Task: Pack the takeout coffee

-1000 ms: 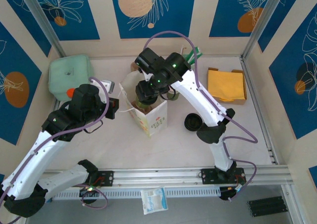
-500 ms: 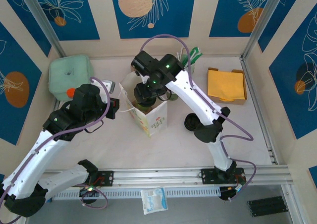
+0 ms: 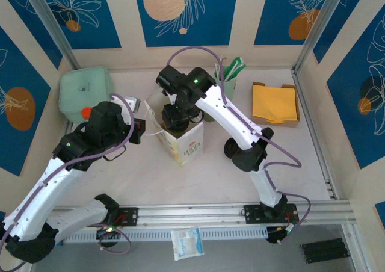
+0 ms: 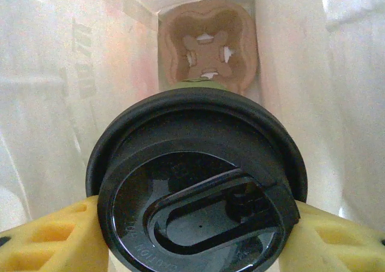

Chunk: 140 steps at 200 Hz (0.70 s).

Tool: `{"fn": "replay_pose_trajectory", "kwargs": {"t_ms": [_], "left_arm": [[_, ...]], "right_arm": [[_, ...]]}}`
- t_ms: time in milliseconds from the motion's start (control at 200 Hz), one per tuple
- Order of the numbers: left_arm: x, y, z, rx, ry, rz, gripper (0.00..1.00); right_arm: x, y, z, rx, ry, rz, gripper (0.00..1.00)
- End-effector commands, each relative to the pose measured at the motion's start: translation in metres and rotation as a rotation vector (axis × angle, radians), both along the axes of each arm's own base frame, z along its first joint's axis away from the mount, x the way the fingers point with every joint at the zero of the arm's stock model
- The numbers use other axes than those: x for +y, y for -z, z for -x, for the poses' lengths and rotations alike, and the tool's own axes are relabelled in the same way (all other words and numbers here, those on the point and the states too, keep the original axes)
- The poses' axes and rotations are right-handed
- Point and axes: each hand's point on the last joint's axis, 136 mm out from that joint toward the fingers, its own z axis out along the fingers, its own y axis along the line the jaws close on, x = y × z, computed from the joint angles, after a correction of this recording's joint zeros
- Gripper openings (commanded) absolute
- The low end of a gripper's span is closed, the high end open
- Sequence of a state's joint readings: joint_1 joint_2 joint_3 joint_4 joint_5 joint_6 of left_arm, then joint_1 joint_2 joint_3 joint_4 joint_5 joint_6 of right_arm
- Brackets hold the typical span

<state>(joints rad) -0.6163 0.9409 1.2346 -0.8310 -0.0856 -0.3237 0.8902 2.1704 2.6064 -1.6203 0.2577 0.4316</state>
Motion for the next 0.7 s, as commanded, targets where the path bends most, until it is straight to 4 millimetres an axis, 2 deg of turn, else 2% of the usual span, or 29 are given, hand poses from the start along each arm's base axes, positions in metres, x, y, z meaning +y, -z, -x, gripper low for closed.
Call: {"fn": "replay_pose_trajectory", "kwargs": {"t_ms": [0,330,695], "left_arm": [[0.002,0.004,0.002,0.030,0.000,-0.014,0.00],[0.008,0.023,0.009,0.091,-0.010,-0.057,0.00],[0.006,0.019,0.003,0.080,0.011,-0.096,0.00]], "right_arm": [[-0.025,0.019,0.029,0.157,-0.024,0.118,0.57],[-0.031,0.030,0.031,0.195,-0.001,0.153,0.56],[-0.037,0.041,0.033,0.241,-0.006,0.184,0.56]]}}
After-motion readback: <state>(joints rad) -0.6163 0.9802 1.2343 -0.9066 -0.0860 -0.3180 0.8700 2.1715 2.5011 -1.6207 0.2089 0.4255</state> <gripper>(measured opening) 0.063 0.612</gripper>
